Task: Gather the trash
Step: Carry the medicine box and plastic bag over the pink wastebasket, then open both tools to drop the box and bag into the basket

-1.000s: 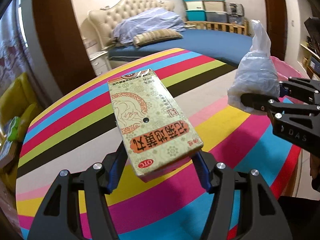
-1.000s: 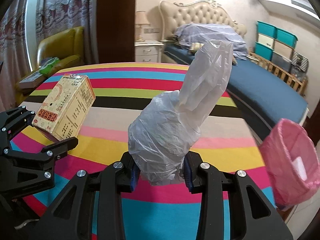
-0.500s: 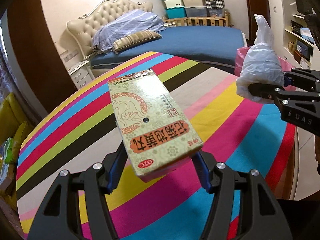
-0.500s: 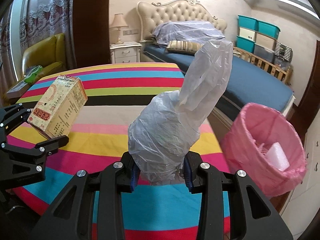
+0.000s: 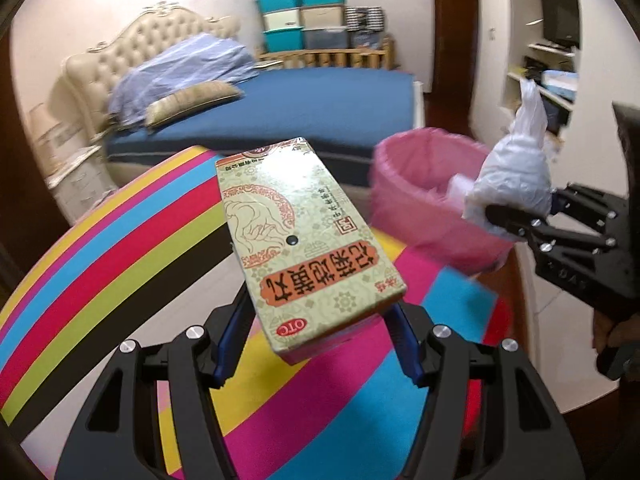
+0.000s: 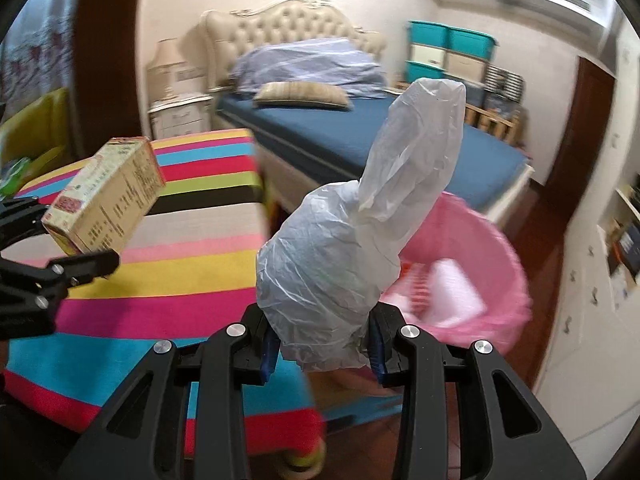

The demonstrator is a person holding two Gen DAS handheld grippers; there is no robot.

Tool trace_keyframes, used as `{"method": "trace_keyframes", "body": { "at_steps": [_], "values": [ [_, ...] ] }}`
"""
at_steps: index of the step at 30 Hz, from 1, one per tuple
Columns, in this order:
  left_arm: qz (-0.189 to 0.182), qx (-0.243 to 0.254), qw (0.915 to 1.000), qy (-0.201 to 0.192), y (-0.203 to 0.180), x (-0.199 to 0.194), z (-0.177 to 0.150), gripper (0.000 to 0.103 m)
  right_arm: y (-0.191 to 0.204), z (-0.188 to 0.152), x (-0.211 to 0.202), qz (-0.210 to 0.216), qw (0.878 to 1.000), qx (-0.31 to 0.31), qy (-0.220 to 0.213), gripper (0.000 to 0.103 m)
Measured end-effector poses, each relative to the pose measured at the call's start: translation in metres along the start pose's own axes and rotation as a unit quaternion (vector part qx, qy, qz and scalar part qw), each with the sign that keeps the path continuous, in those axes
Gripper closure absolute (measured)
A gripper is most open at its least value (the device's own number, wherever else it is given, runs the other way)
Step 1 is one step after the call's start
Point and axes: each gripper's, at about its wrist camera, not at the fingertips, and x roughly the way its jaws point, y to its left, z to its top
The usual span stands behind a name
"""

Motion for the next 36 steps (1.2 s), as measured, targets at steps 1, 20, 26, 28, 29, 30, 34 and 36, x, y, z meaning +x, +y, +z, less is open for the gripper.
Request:
{"method": "trace_keyframes", "body": {
  "at_steps": [1,20,26,28,29,30,34,36],
  "values": [
    [-0.009,0.005,0.9999,0.000,-0.008,0.006,0.008,0.042,-0.009,-0.001,0.001,-0.005,1.000,0.006,0.000,0.068],
    [-0.101,0.045,0.9939,0.005,-0.117,0.124,0.136,0.042,-0.107,-0.002,0.046,-0.034,0.998,0.044,0.004,0.066],
    [-0.104,0.044,0.9936,0.008,-0.124,0.148,0.150,0.041,-0.108,0.002,0.057,-0.022,0.999,0.039,-0.005,0.064],
    [-0.110,0.040,0.9931,0.008,-0.122,0.150,0.149,0.030,-0.105,0.004,0.062,-0.011,0.999,0.031,-0.008,0.031],
    [-0.111,0.034,0.9932,0.002,-0.119,0.150,0.150,0.024,-0.104,0.003,0.063,-0.009,1.000,0.025,-0.011,0.024],
    [-0.109,0.027,0.9936,-0.004,-0.116,0.148,0.151,0.015,-0.103,0.003,0.062,-0.010,1.000,0.022,-0.016,0.022],
    [-0.092,0.017,0.9949,-0.036,-0.093,0.122,0.148,0.005,-0.104,0.000,0.054,-0.029,0.999,0.023,-0.021,0.022],
    [-0.076,0.013,0.9951,-0.061,-0.085,0.102,0.148,0.005,-0.104,-0.001,0.041,-0.043,0.998,0.022,-0.031,0.022]
  ]
}}
